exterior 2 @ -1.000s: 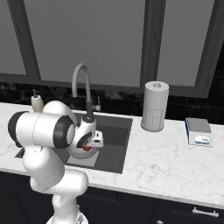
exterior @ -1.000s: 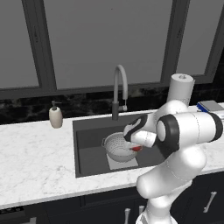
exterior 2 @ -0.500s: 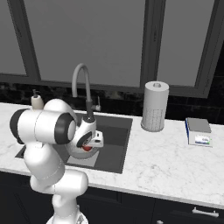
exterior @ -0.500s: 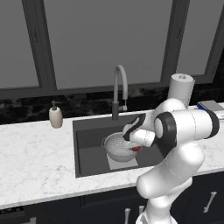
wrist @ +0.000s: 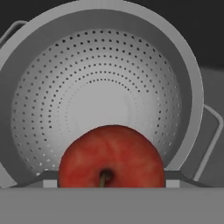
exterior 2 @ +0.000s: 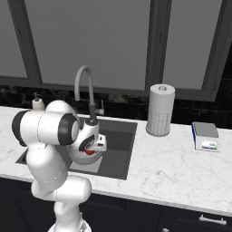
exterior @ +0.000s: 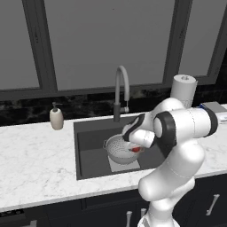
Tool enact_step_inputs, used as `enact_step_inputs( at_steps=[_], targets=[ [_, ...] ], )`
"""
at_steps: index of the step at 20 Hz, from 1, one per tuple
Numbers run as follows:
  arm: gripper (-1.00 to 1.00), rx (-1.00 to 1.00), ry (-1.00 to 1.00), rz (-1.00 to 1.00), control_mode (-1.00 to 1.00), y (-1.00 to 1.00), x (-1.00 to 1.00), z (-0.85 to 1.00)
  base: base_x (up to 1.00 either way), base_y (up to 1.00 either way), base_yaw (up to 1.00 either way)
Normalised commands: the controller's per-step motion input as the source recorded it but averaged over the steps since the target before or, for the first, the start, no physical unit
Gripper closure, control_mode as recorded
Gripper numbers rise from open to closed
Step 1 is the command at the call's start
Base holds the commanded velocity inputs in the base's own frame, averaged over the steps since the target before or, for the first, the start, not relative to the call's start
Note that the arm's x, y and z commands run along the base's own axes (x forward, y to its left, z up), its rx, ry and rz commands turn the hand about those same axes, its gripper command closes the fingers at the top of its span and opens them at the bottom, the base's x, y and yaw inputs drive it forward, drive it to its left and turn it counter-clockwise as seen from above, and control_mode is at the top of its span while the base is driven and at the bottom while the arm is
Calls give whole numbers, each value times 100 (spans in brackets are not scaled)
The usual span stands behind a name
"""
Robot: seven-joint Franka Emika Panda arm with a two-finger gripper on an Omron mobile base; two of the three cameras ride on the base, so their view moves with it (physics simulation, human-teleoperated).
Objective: Put the colander in the sink, put the apple in the colander, and turn on the sink faucet and pour water over the colander.
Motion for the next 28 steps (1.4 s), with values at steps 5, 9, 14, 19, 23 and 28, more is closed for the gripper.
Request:
enact_step_inputs(
  at_steps=[5, 9, 14, 19, 23, 28],
  targets=[
    [100, 0, 0, 0, -100, 0, 17, -28, 0, 0, 0],
    [100, 0, 0, 0, -100, 0, 13, -31, 0, 0, 0],
    [100, 0, 0, 0, -100, 0, 9, -17, 0, 0, 0],
    [-100, 0, 0, 0, -100, 4, 2, 0, 0, 0, 0],
    [-100, 0, 0, 0, -100, 0, 3, 0, 0, 0, 0],
    [-100, 0, 0, 0, -100, 0, 0, 24, 0, 0, 0]
  ],
)
